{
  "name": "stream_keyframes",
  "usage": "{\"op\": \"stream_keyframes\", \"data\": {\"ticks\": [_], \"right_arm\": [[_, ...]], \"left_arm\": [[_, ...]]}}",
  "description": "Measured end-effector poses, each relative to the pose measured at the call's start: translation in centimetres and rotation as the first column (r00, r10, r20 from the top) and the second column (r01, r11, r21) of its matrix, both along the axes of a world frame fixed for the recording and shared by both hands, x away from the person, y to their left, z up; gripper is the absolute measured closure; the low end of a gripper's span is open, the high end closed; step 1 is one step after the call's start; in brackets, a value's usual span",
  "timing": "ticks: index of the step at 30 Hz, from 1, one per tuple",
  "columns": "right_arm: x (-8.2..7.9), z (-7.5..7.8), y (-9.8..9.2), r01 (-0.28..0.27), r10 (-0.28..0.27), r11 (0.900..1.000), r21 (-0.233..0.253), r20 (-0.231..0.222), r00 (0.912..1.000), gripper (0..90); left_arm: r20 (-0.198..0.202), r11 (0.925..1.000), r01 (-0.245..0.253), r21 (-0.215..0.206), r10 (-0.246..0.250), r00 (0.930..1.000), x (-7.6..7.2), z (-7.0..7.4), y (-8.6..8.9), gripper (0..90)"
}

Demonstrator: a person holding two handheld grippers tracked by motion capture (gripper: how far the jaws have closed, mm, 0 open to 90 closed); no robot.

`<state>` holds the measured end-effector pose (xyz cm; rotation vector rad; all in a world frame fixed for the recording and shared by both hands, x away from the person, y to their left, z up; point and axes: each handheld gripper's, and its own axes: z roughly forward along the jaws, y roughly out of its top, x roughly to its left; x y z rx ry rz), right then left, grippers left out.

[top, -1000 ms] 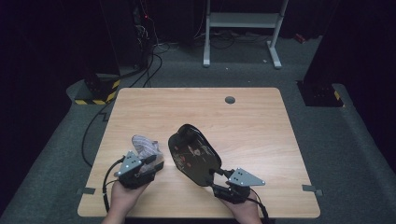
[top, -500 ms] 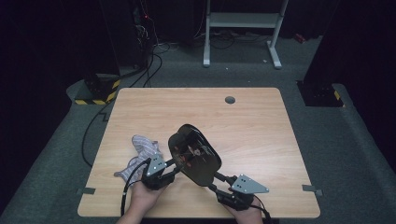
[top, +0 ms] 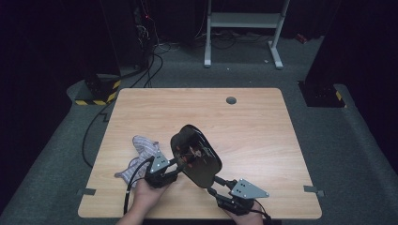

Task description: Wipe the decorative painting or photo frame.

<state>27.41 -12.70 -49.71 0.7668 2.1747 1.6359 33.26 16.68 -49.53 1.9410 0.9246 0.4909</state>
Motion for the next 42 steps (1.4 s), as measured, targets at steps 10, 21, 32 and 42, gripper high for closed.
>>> {"op": "stream_keyframes", "data": {"ticks": [10, 21, 32, 42], "right_arm": [[-0.6, -0.2, 0.2, -0.020, 0.020, 1.000, -0.015, 0.002, 0.9998, 56.2], [-1.1, -0.5, 0.9, -0.074, 0.074, 0.997, -0.027, -0.003, 0.9973, 55.8], [-0.8, -0.6, 1.8, -0.110, 0.109, 0.994, -0.028, -0.011, 0.9939, 53.9], [-0.1, -0.7, 3.4, -0.176, 0.175, 0.984, -0.029, -0.035, 0.9839, 48.7]], "left_arm": [[-0.005, 1.0000, -0.005, -0.007, 0.005, 1.0000, 0.7, -0.3, -0.3, 59.9], [-0.011, 0.9999, -0.010, 0.005, 0.011, 0.9999, 1.9, -0.6, -0.9, 57.5], [0.013, 0.9991, -0.026, -0.032, 0.027, 0.9996, 0.5, 0.5, 1.3, 53.1], [0.027, 0.9967, -0.065, -0.048, 0.066, 0.9974, -0.9, 1.0, 3.4, 52.3]]}}
